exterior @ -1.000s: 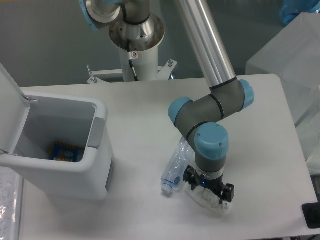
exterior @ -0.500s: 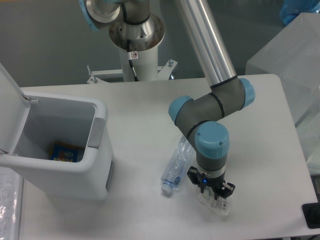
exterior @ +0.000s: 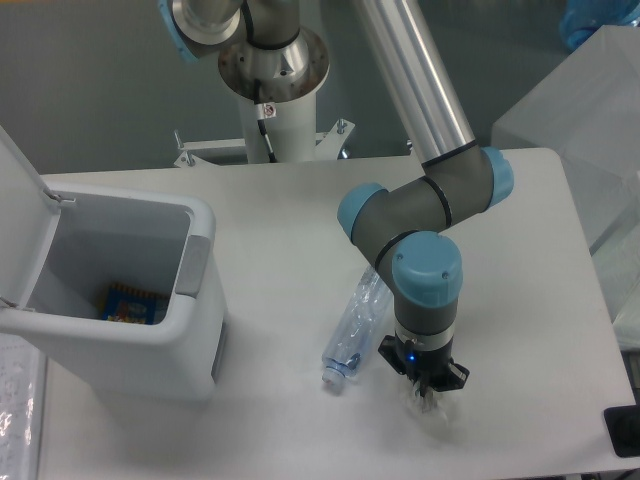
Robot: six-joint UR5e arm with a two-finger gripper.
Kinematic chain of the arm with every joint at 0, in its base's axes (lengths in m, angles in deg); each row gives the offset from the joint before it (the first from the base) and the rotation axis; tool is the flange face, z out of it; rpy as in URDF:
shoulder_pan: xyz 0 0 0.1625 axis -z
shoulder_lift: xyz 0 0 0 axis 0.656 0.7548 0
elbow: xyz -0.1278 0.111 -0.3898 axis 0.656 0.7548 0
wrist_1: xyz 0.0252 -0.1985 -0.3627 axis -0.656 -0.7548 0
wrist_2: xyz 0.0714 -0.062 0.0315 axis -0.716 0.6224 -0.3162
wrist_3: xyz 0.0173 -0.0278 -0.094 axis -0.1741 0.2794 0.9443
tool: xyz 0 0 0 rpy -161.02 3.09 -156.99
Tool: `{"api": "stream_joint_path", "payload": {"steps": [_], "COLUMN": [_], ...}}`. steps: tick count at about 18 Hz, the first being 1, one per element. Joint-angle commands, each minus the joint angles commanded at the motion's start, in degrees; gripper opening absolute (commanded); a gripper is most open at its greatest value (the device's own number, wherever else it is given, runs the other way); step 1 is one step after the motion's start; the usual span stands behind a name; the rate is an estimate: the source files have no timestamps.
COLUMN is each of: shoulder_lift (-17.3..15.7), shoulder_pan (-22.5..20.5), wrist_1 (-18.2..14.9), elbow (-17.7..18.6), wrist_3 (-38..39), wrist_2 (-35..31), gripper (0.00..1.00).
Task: Place the trash in the trash can
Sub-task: 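Close the gripper on the plastic bag and pinch it, then lift the plastic bag and carry it over the trash can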
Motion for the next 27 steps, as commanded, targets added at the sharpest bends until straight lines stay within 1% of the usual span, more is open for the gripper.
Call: {"api": "stream_joint_path", "payload": {"steps": [2, 4, 8, 13, 15, 16, 18, 21, 24, 25, 27], "shoulder_lift": [-2.1, -3.3, -5.7, -6.0, -6.2, -6.5, -8.2, -8.8, -11.1, -12.4, -17.1], "shoulder_pan": [0.0, 0.0, 0.2, 2.0, 2.2, 2.4, 2.5, 3.9, 4.6, 4.6, 5.2], "wrist_1": [0.0, 0.0, 0.0, 0.1, 0.1, 0.0, 0.0, -0.1, -0.2, -0.2, -0.2], "elbow": [-0.6, -1.0, -2.0, -7.6, -9.0, -9.0, -9.0, -8.2, -7.6, -6.5, -3.4], "wrist_3": [1.7, 1.8, 1.8, 2.0, 3.0, 4.1, 6.8, 11.6, 18.2, 21.1, 25.6], "wrist_2": [4.0, 7.1, 7.4, 7.7, 10.2, 12.1, 14.5, 14.9, 14.8, 14.9, 14.9], "gripper": [0.00, 0.00, 0.00, 0.00, 0.00, 0.00, 0.00, 0.00, 0.00, 0.00, 0.00]}}
